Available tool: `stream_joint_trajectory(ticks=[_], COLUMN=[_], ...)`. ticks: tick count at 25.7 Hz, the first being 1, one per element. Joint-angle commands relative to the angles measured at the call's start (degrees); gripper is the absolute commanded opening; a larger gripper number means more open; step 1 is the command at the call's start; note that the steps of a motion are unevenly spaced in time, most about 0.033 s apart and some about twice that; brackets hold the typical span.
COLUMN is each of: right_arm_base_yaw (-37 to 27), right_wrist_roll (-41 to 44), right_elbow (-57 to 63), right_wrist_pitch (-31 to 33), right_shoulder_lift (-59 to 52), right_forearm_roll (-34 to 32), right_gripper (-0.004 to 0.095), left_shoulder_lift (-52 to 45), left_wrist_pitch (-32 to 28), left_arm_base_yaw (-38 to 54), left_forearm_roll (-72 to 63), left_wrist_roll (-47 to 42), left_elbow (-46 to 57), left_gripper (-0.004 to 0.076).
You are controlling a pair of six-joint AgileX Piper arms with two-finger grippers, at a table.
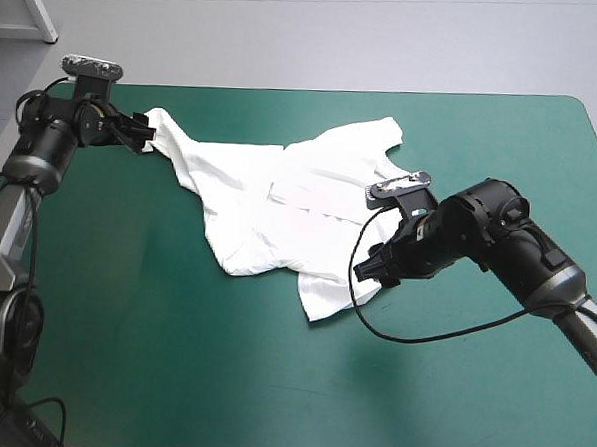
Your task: Fold the cloth
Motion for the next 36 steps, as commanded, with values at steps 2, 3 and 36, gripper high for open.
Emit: stream_joint_trajectory(ticks=[2,3,36], right_arm_base_yaw=[0.1,0.1,15.5], right_wrist_roll=[-0.1,-0.1,-3.5], right_elbow=[-1.2,-1.2,-1.2], right_wrist_pitch=[-1.0,-1.1,-12.3], right_shoulder_lift=[-1.7,-1.7,19.8], right_forearm_roll=[2.4,2.9,-6.3], right_gripper=[0.0590,0.0590,0.0590], left_shoulder_lift=[7.1,9.4,29.9], left_wrist_pitch=[-3.7,-3.7,-4.2], left_arm_base_yaw=[0.0,0.0,-0.1], left_forearm_roll=[-0.7,-0.7,-4.7], left_wrist_roll=[-1.5,-2.2,1.2], left_elbow=[-11.1,-13.2,-27.8], left_gripper=[0.0648,0.0648,0.0025])
